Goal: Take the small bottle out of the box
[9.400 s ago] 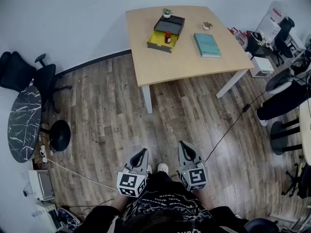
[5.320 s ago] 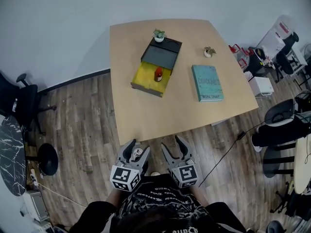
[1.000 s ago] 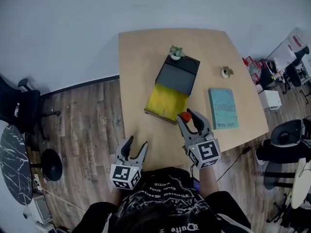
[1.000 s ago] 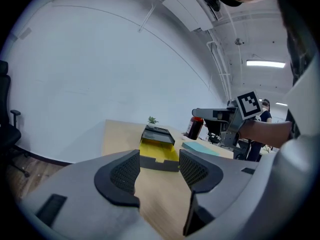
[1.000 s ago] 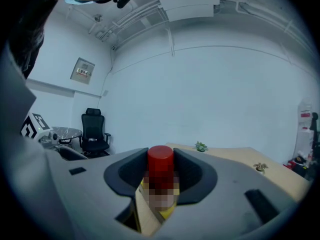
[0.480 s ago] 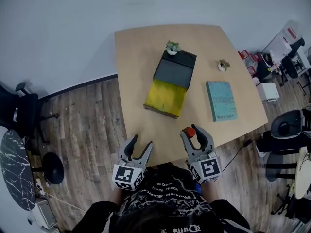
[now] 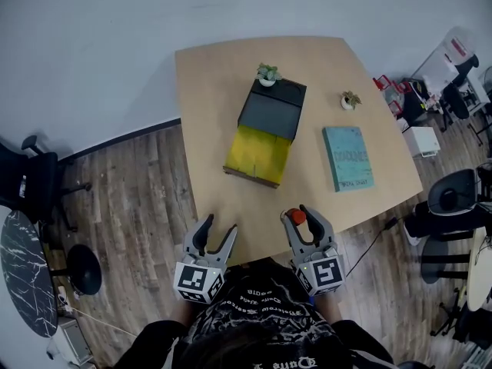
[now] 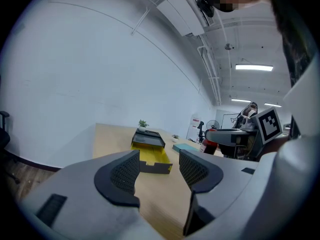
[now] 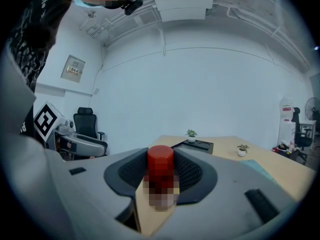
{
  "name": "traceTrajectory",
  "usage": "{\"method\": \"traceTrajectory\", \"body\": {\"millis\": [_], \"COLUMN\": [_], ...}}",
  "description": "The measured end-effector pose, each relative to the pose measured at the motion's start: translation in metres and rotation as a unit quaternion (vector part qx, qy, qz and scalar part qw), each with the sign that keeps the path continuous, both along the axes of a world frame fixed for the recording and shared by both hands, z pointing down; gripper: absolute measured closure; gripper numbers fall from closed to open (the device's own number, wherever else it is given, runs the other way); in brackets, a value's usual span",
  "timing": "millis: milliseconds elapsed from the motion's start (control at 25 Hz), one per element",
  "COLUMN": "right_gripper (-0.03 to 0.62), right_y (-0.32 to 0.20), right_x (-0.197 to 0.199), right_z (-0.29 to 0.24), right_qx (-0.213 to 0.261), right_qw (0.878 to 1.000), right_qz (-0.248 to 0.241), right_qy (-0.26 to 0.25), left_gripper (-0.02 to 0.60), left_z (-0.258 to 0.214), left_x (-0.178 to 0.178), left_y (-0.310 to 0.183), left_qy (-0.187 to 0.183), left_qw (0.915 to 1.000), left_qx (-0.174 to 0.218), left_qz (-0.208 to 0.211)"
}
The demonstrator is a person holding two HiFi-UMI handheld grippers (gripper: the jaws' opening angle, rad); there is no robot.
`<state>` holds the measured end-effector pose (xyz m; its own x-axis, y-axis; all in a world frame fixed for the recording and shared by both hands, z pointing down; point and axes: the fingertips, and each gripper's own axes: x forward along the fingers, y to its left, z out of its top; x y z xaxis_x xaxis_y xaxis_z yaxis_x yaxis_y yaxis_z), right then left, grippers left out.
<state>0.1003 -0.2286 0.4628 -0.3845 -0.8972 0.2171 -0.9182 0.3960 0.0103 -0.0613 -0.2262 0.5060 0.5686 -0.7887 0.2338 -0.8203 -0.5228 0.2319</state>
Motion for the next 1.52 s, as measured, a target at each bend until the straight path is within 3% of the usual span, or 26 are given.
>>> {"method": "traceTrajectory", "body": {"millis": [200,440,560,1280,1520], "right_gripper": [0.434,0.434,0.434,0.436,0.436], "right_y": [-0.003,-0.01,-0.014,-0.026,-0.031], "right_x": [0.002,0.003,0.003,0.014,0.017], "right_z": [0.002,0.003,0.002,0.011,0.014], "right_qx": [0.002,0.003,0.004,-0.01,-0.014], "right_qw": [1.0,1.0,1.0,1.0,1.0], "right_qz": [0.001,-0.004,-0.008,-0.002,-0.003], "right_qy": [0.001,0.001,-0.002,-0.006,-0.005], "left_gripper": [0.343,0.521,0.577,0.578,0.578], "left_z": [-0.005,-0.004,-0.007,-0.004,0.001], "left_x": [0.009,0.013,0.017,0.026,0.028], "left_y": [0.001,-0.006,-0.009,-0.018,-0.022], "left_qy": [0.008,-0.007,-0.003,0.007,-0.011], "left_qw": [0.9998,0.9999,0.9998,0.9998,0.9998], "left_qx": [0.007,0.013,0.015,0.006,0.007], "left_qz": [0.015,0.003,0.01,0.015,0.016]}}
